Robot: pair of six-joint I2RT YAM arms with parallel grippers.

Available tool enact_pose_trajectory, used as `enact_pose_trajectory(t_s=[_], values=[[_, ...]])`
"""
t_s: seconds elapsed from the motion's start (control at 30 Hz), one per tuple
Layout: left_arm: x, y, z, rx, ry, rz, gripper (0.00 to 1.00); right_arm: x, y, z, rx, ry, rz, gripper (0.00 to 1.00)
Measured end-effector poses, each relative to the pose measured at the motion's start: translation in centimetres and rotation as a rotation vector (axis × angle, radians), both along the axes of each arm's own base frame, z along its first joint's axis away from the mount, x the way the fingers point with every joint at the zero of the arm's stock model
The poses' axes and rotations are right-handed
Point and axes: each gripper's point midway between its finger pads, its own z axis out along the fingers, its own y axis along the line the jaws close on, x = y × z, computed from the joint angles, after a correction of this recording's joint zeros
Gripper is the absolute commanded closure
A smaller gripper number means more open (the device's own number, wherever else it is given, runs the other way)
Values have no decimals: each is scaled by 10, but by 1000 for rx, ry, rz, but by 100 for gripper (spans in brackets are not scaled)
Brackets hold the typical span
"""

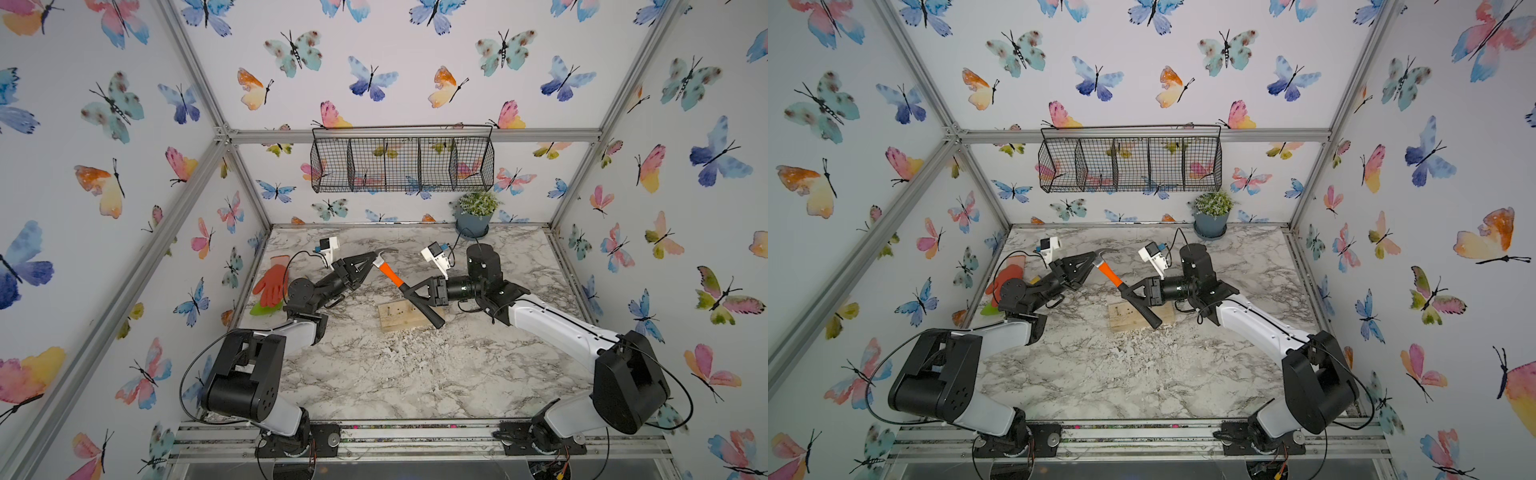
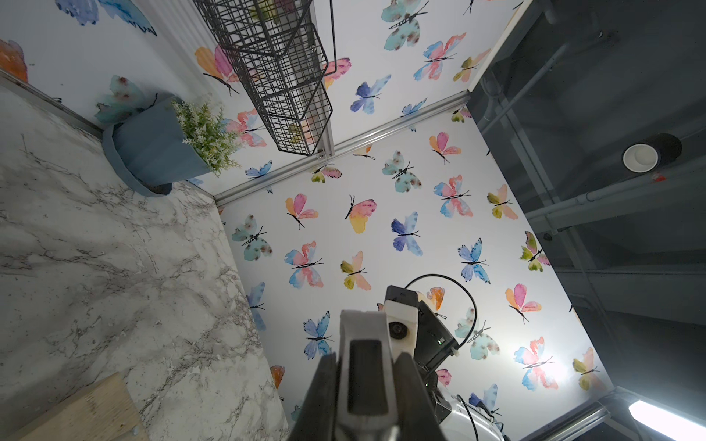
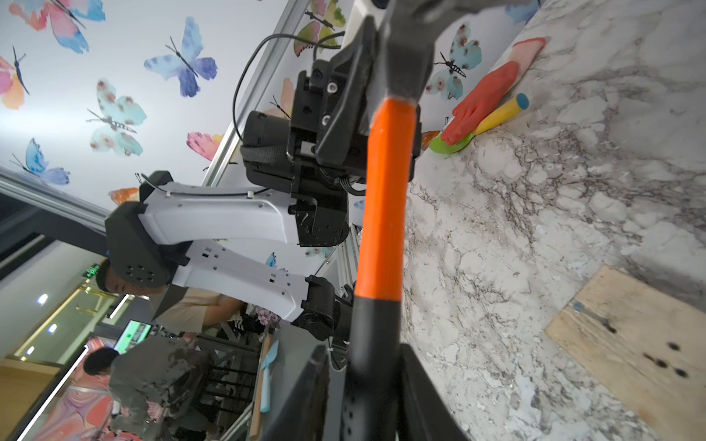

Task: Use a claw hammer to pull out a nail
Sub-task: Pick up the hammer at the center of the board.

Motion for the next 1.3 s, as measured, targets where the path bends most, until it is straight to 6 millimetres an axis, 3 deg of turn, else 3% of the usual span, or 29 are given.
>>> enact_pose_trajectory(t_s=[0.1,0.37,0.53,0.67,0.77,0.83,0.9,1.0,1.3], values=[[0,0,-1,2,-1,1,100,1,0,-3,-5,9,0,57],[-4,-6,-2,5,-2,-16,100,2,5,0,-3,8,7,57],[-6,-9,-2,7,-6,-22,100,4,11,-4,-7,24,15,71],[-6,-9,-1,12,-21,-18,100,4,12,-4,-11,39,16,95],[-6,-9,-1,16,-22,-16,89,4,11,-3,-23,33,17,97],[-6,-9,-2,19,-21,-15,64,4,11,-4,-35,29,16,97],[-6,-9,-2,21,-18,-19,49,6,10,-7,-55,22,7,97],[-5,-8,-4,39,-3,-26,41,6,7,-15,-96,14,-2,97],[3,-2,-6,155,-16,-67,33,3,-12,-23,-216,-12,-31,97]])
